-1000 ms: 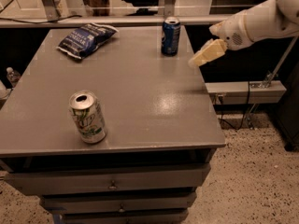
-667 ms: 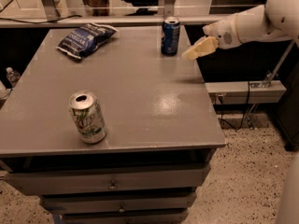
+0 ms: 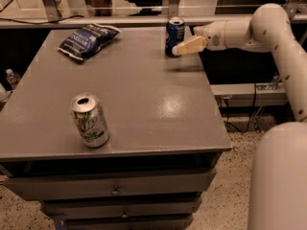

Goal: Pick pepsi can

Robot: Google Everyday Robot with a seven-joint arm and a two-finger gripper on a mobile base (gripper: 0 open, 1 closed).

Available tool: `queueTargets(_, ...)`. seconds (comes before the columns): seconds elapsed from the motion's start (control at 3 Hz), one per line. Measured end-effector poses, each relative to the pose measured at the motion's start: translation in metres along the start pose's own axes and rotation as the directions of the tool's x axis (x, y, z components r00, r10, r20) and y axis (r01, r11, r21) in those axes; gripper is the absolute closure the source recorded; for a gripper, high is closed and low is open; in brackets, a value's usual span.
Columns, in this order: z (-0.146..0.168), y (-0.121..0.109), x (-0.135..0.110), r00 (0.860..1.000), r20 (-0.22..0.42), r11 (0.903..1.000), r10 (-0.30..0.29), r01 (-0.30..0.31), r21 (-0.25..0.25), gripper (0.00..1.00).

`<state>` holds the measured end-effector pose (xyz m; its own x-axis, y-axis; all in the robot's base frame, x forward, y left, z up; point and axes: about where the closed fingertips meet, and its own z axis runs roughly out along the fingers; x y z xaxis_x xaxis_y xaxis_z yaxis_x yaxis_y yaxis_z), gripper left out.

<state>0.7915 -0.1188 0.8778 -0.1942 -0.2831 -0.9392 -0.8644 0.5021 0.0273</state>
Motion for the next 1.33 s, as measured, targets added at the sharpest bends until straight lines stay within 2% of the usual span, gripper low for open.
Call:
queueTargets(0.33, 0.028, -0.002, -0.014, 0.994, 0.106, 0.9989, 0.026, -0.022, -0.041, 0.00)
queueTargets(0.67, 0.045, 0.005, -0.025, 0.984, 0.174, 0.9963, 0.034, -0.020, -0.083, 0.17)
queueTargets(1.0, 0.046, 0.009, -0.026, 0.979, 0.198, 0.9946, 0.037, -0.017, -0.102, 0.41)
queueTargets(1.33, 0.031, 0.017, -0.018, 0.980, 0.197, 0.9935, 0.032, -0.010, -0.114, 0.64)
